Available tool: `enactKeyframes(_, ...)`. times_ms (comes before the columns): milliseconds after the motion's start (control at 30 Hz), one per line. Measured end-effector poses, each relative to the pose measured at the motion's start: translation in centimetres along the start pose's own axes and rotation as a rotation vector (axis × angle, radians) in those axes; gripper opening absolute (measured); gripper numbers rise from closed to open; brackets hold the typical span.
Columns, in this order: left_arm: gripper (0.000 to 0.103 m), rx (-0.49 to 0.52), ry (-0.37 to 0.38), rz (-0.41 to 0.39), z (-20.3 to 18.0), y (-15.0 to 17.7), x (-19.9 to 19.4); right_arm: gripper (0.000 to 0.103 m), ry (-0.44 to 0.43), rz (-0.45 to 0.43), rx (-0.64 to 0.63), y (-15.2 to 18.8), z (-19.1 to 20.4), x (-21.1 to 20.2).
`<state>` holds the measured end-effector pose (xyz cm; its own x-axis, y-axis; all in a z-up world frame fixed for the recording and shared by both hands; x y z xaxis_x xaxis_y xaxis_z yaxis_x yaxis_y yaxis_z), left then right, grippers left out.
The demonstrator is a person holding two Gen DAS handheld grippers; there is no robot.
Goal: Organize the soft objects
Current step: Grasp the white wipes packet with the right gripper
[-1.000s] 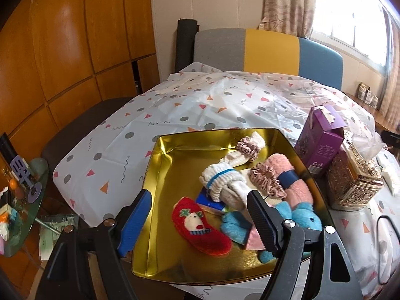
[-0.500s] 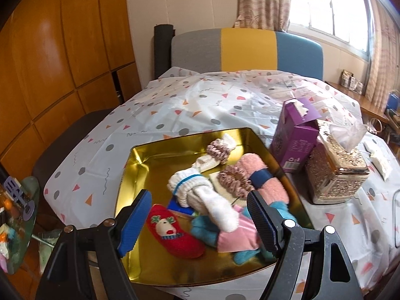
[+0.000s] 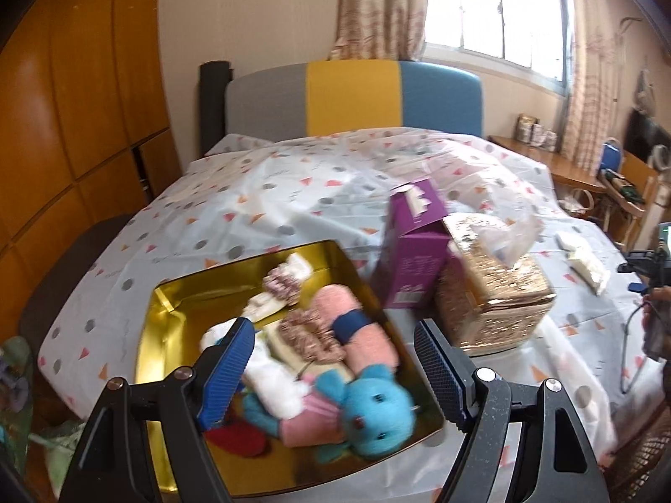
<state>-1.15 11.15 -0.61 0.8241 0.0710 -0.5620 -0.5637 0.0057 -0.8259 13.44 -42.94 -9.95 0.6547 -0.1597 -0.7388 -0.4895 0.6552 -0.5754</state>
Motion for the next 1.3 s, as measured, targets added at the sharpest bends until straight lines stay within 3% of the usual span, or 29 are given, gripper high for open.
enactKeyframes(67,0.079,0.016,0.031,0.000,-0.9,-0.3,0.1,0.049,-0.005,0.019,-0.002,-0.1,0.0,0.1)
enactKeyframes(133,0.079,0.028,0.070,0.009,-1.8,-0.6,0.4,0.049,0.002,0.047,-0.099,-0.3,1.7,0.6)
enactKeyframes(233,0.079,0.059,0.112,0.005,-3.1,-1.0,0.4,0.052,0.057,0.036,-0.453,-0.1,6.2,1.6)
enactKeyframes(267,0.079,0.069,0.122,0.003,-3.5,-1.1,0.5,0.057,0.076,0.029,-0.568,0.2,7.4,1.9)
enactKeyframes(300,0.079,0.075,0.132,0.003,-4.0,-1.1,0.5,0.064,0.086,0.040,-0.659,0.5,8.3,2.3)
enactKeyframes(367,0.079,0.083,0.153,0.009,-4.7,-1.3,0.7,0.066,0.099,0.083,-0.785,0.9,9.4,3.6)
enactKeyframes(633,0.079,0.129,0.235,0.010,-7.5,-3.0,1.1,0.068,0.177,0.152,-0.996,1.0,10.9,8.1)
enactKeyframes(700,0.079,0.144,0.259,0.000,-8.6,-3.6,1.1,0.066,0.176,0.190,-1.003,1.0,10.7,9.0)
enactKeyframes(767,0.079,0.163,0.286,-0.007,-9.6,-4.3,1.3,0.049,0.153,0.227,-0.979,1.2,10.2,9.3)
enactKeyframes(867,0.079,0.191,0.336,-0.011,-11.8,-5.6,1.5,0.043,0.130,0.213,-0.889,0.8,9.2,8.1)
enactKeyframes(967,0.079,0.254,0.378,-0.003,-15.2,-7.2,1.9,0.043,0.116,0.182,-0.789,0.5,7.7,5.9)
enactKeyframes(1067,0.080,0.310,0.430,0.019,-19.1,-8.9,2.8,0.044,0.118,0.211,-0.648,0.0,5.2,4.8)
enactKeyframes(1200,0.083,0.410,0.474,0.105,-25.9,-10.9,5.6,0.044,0.131,0.277,-0.514,0.0,2.3,4.5)
enactKeyframes(1300,0.085,0.489,0.471,0.155,-30.9,-11.9,8.5,0.045,0.131,0.271,-0.475,0.0,1.5,4.1)
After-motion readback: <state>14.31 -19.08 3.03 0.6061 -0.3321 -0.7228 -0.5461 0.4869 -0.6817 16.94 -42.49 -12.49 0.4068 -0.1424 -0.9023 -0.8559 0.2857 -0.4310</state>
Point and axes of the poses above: each gripper's, at about its wrist camera, not at the fingertips, and x roughly the way its jaws point, z to its left, y to its underside, the point moved 2 cm from there along x, roughly the way its jaws point, and after that the axes turned 4 degrees about -z, right-handed, at the moved point
